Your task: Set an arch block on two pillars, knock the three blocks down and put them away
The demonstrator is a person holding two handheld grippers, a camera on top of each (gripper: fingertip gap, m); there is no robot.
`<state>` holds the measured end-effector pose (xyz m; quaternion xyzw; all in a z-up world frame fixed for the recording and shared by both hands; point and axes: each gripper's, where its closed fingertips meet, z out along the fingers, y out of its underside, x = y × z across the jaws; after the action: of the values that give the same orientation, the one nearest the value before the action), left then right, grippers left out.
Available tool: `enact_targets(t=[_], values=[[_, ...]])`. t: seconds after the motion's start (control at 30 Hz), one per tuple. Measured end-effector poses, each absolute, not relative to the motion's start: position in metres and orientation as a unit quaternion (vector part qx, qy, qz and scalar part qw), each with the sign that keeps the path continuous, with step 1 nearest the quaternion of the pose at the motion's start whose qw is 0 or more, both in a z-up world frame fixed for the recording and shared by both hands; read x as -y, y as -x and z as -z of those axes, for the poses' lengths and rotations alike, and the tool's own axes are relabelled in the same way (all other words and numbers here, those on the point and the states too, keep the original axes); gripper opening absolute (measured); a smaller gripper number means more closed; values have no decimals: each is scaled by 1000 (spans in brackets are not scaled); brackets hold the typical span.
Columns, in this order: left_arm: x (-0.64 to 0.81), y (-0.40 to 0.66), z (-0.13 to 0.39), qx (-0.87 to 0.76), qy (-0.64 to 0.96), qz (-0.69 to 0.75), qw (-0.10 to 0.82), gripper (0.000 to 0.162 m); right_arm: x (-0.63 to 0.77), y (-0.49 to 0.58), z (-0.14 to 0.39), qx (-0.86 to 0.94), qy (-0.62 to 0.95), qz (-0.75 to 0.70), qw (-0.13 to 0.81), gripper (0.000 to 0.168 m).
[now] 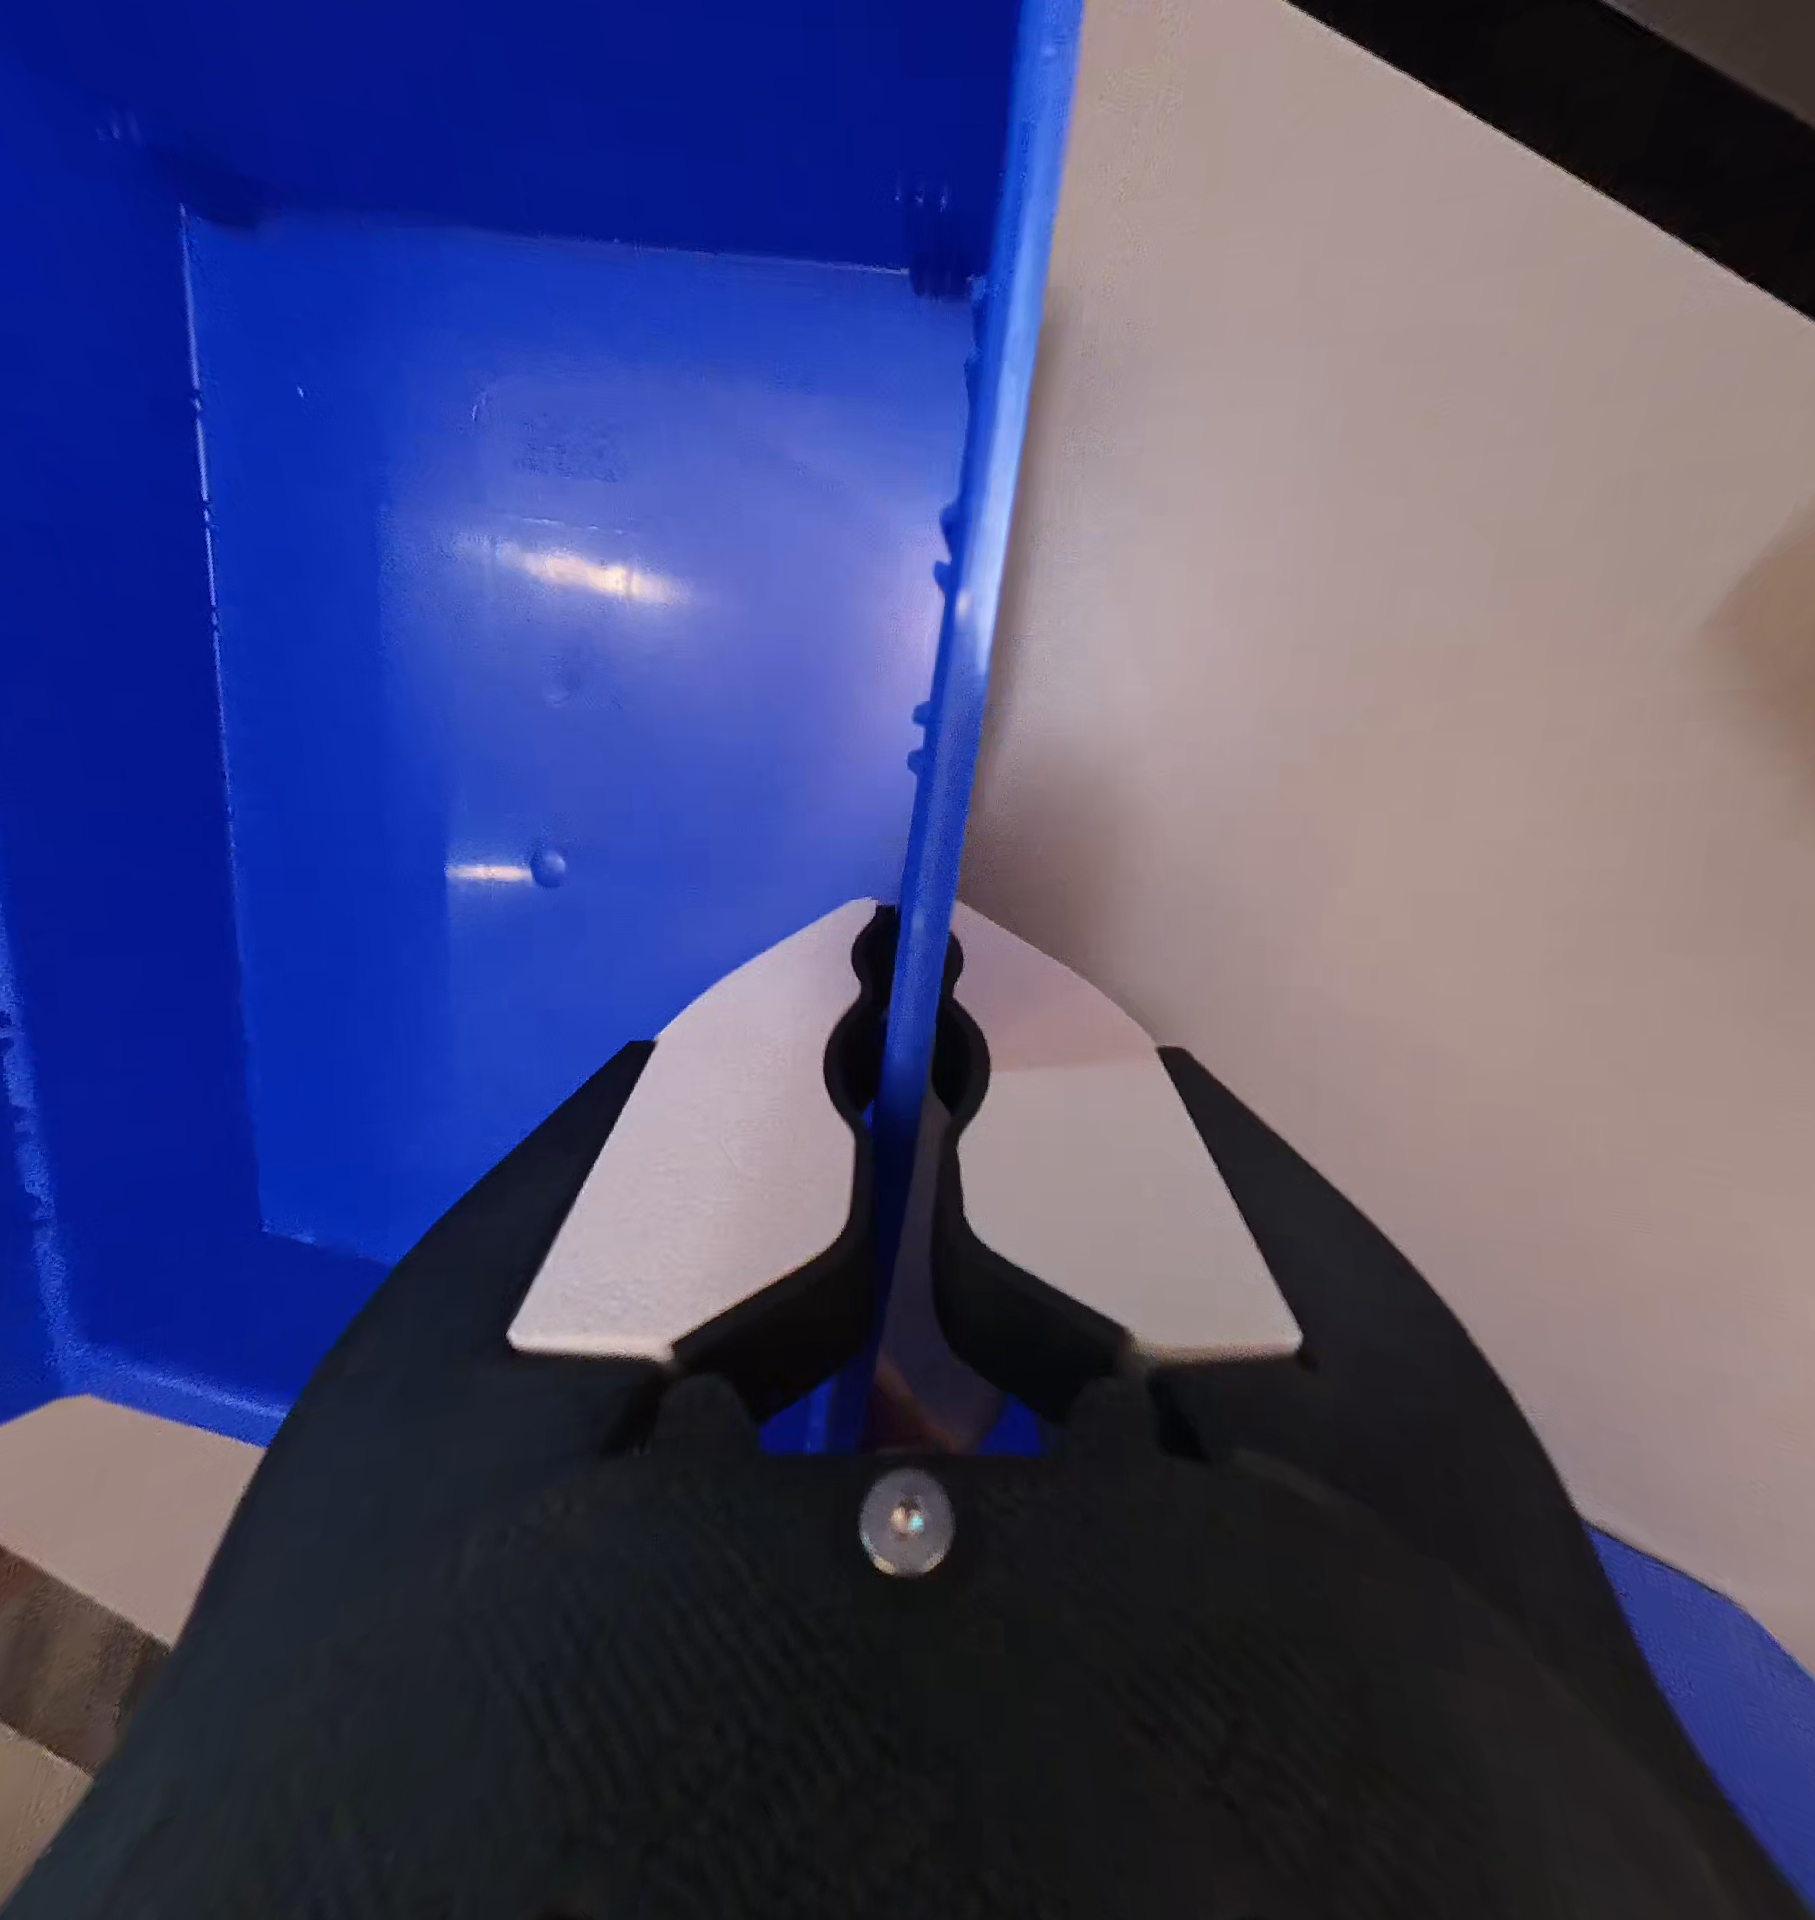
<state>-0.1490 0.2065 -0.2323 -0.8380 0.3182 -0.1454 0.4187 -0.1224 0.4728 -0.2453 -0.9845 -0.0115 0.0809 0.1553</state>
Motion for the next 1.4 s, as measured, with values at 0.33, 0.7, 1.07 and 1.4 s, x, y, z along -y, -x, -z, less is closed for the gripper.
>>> enact_targets(t=[0.33,0.7,1.07,1.4], values=[[-209,150,231,-325,832,129,431,17,-493,101,124,55,957,-126,254,7],[-217,160,231,-327,833,123,429,16,-384,-73,-107,65,902,-122,409,6],[-251,205,232,-305,844,105,428,16,-191,-334,-12,-85,923,-40,374,6],[-291,259,232,-287,855,86,423,15,-78,-440,169,-207,929,-76,299,7]])
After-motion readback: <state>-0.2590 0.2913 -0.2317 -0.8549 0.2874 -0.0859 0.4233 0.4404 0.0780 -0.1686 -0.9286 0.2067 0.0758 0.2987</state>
